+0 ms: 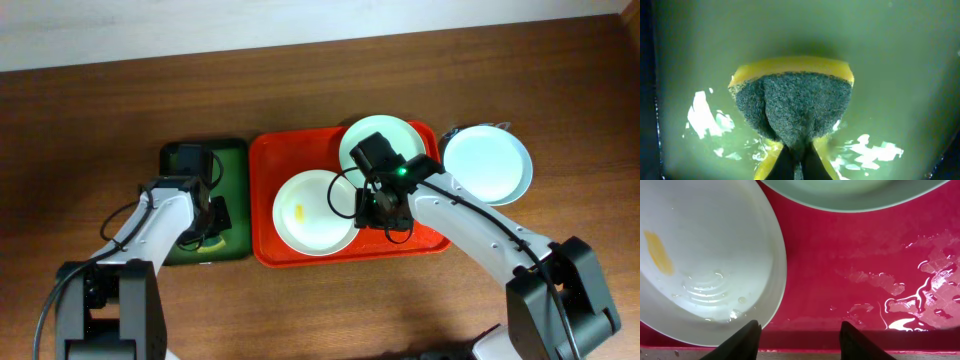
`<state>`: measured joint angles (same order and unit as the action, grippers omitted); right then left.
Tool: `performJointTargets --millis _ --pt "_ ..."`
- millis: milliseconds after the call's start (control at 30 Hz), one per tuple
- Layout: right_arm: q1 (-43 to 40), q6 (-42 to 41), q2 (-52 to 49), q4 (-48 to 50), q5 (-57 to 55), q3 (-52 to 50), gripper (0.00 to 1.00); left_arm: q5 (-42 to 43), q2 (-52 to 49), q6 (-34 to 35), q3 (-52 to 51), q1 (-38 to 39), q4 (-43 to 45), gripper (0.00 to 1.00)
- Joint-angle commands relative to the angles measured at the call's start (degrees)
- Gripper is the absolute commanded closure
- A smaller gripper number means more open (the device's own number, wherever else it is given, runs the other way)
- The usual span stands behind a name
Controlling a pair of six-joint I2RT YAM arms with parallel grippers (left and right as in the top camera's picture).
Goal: Clean dirty plates on tray and stack at the side
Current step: 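Lower the left gripper into the green tray and grasp the sponge, then carry the sponge with the left gripper onto the held plate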
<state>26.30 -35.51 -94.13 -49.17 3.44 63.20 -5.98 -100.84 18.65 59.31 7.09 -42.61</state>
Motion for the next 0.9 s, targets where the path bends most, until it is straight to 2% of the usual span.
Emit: performJointTargets --millis 0,133,267,467,600,633,667,867 --pt "0.4 0.3 0.1 1.0 -0.7 -0.9 0.47 1.0 -0.1 -0.3 2.0 -0.1 -0.2 1.00" --pt "0.4 0.3 0.1 2.7 -0.7 -2.7 0.47 1.0 1.3 -3.3 12.5 -0.1 -6.0 1.00" --pt "0.4 -1.6 0.1 10.6 -0.2 -7.9 0.49 1.0 1.3 -7.3 20.6 -0.1 -10.3 1.00" --pt "0.4 -1.6 0.1 24.1 0.0 -15.1 0.63 1.3 1.3 -10.7 20.7 1.4 -8.9 1.00" --pt "0.4 -4.4 0.1 27.2 -0.1 -16.9 0.80 1.2 1.3 -11.1 20.7 3.6 -8.4 1.00" --pt "0.4 -4.4 0.1 27.2 -0.1 -16.9 0.91 1.2 1.3 -11.3 20.7 3.9 -8.4 1.00" --pt "0.4 -4.4 0.1 27.2 -0.1 -16.9 0.96 1.2 1.3 -11.9 20.7 4.3 -8.3 1.00" --pt "0.4 -4.4 0.1 27.1 0.1 -16.9 0.96 1.3 1.2 -14.5 20.7 6.3 -6.1 1.00"
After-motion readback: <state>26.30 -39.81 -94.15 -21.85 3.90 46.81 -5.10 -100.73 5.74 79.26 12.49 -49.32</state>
